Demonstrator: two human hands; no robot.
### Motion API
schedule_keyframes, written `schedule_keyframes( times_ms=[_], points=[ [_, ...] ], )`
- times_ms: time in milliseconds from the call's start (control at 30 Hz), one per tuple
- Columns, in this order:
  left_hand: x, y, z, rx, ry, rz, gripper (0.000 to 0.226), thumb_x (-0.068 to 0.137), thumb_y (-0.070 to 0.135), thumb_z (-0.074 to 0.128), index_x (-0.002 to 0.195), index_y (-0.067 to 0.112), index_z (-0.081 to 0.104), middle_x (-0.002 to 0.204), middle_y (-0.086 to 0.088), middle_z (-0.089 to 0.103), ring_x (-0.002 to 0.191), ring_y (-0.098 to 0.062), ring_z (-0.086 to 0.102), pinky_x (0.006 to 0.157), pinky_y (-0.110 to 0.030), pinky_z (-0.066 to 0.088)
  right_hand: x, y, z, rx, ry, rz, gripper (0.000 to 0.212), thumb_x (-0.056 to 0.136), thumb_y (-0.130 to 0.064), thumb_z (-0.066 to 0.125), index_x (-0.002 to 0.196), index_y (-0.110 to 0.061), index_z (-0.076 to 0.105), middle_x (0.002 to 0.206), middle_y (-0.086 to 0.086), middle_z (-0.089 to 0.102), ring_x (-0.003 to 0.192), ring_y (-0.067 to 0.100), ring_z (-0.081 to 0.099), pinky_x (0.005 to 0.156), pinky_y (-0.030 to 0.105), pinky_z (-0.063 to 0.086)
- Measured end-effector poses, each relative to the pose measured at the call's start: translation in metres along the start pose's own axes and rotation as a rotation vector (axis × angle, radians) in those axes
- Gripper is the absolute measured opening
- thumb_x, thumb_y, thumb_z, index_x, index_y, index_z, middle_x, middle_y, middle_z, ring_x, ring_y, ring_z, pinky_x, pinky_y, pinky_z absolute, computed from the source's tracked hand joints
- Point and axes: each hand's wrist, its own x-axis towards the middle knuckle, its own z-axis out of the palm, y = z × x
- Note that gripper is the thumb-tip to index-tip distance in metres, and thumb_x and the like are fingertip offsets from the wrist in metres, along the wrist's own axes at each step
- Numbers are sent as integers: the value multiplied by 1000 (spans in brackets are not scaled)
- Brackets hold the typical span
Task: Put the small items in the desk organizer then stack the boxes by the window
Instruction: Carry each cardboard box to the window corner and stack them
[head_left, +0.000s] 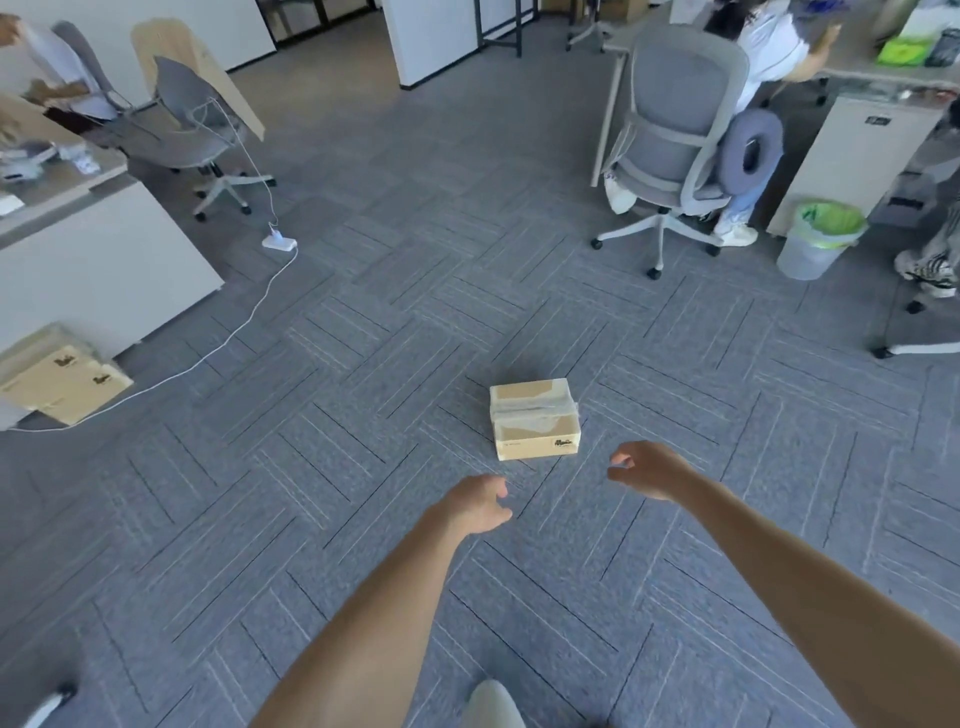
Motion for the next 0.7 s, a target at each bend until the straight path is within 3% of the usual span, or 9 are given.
schedule_keyframes(
  times_ms=[400,700],
  points=[
    [262,-16,-105,-42,-99,-7,44,97,28,54,138,13,51,139,-10,55,121,-26,58,100,-35,47,256,-50,-68,11,-114,104,35,94,-32,60,128,-22,61,133,7,62,117,23,60,96,33,46],
    [412,-21,-126,-31,-226,-57,42,97,25,54,136,12,52,139,-10,56,122,-26,57,99,-34,46,406,-43,-76,110,-227,222,43,93,-32,62,133,-19,58,135,11,60,115,26,61,97,36,49]
  ],
)
